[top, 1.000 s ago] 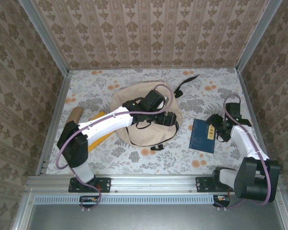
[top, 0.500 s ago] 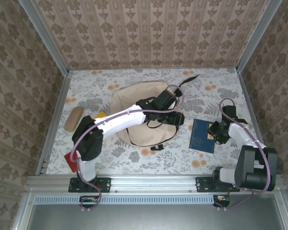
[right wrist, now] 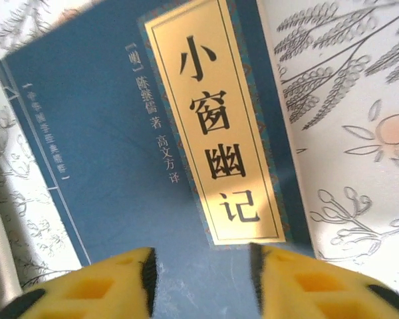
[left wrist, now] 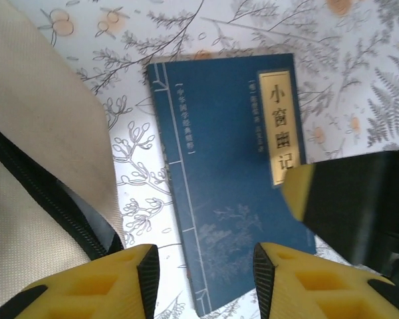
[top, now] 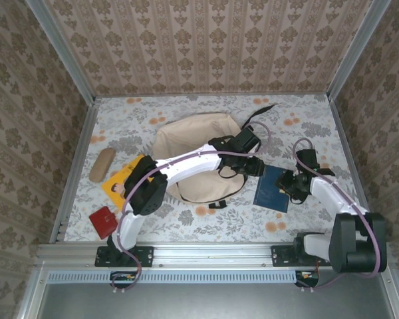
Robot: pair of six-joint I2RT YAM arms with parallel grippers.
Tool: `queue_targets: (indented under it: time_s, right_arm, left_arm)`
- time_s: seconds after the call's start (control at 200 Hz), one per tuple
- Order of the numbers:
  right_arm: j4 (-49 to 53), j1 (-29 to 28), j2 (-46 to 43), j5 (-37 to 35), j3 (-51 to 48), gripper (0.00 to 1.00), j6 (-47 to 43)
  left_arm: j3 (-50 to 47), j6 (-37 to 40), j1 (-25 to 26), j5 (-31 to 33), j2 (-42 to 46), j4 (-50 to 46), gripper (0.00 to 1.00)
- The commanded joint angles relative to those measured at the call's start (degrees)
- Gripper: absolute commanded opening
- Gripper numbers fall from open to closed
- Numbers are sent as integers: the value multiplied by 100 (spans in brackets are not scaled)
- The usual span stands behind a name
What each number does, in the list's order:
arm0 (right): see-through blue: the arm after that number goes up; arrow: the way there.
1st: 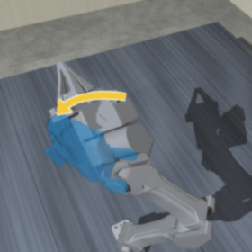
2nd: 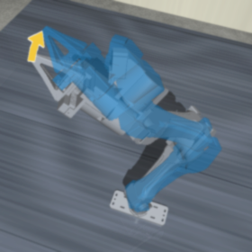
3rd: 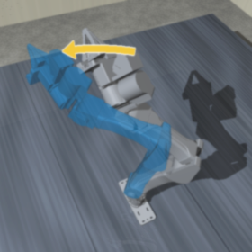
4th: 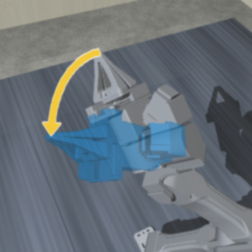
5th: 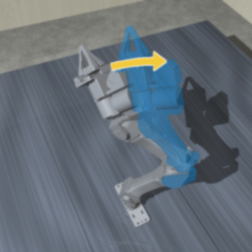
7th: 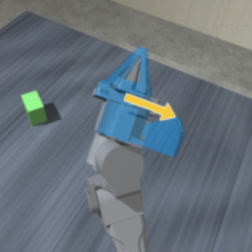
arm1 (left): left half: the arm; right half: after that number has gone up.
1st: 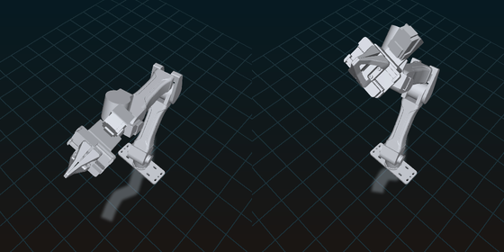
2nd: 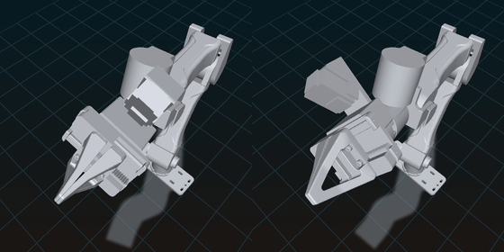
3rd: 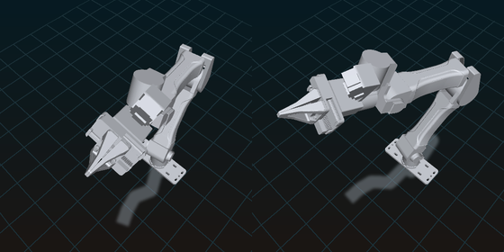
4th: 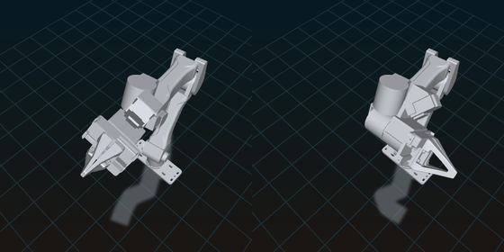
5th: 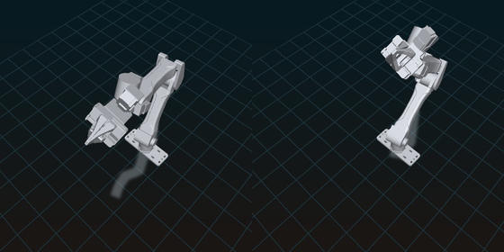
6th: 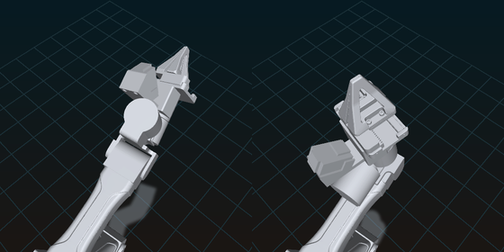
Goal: Pack the student bag
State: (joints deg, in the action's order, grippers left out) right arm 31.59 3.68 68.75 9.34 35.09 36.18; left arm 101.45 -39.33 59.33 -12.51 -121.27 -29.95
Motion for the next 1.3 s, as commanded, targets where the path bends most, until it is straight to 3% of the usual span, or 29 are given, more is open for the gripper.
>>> queue_targets:
  time_s: [0.0, 0.26, 0.705, 0.935, 1.08, 1.295]
  right_arm:
    - [425, 106, -235, -640, 81, 55, -20]
    - [368, 133, 325, -742, 137, 62, -241]
    - [106, 124, 703, -73, 33, 59, -408]
    - [111, 6, 774, 431, 153, 51, -408]
    - [549, -340, 420, -46, 385, 43, -323]
    - [807, -549, 126, -44, 534, 36, -270]
  left_arm:
    - [164, -213, 52, -133, -175, 22, 41]
    - [522, -381, 180, -244, -761, -45, 35]
    - [719, -582, 213, -498, -1428, -278, 31]
    - [747, -606, 212, -574, -1574, -350, 27]
    - [749, -617, 227, -582, -1609, -319, 25]
    - [797, -637, 228, -581, -1674, -283, 22]
